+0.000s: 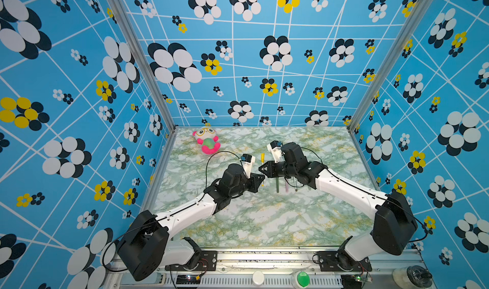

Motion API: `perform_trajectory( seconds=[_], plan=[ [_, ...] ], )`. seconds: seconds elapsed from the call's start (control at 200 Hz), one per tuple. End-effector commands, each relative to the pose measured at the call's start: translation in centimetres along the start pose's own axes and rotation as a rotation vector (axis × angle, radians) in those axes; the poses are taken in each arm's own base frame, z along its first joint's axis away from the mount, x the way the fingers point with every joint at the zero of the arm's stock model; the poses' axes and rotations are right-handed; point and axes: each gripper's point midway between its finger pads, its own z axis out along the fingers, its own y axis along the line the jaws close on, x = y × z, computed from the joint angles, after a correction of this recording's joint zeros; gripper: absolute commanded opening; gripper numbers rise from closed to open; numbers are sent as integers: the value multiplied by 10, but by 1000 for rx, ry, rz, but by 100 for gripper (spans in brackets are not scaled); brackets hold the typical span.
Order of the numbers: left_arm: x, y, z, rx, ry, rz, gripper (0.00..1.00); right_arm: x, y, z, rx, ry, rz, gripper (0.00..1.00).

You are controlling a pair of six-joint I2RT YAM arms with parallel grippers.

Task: Insert the pens into the pen caps
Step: 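Press the yellow cap further onto the marker with the right gripper while the left holds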

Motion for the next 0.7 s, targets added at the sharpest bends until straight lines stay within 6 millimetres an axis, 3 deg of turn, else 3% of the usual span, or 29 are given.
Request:
perform_trajectory(
  seconds=[0.0,0.25,0.37,0.695],
  plan=[
    [-13,-3,3,-5,-41,-4,0,0,5,-9,-11,-7,-18,12],
    [-10,-10,5,36,-18,-2,0,-6,7,-13,-2,-30,-28,8],
    [-4,-12,7,57,8,-6,14,-9,10,-14,-9,-36,-35,8],
    [-2,-11,12,57,18,-7,24,-8,16,-14,-42,-25,-31,8]
  ],
)
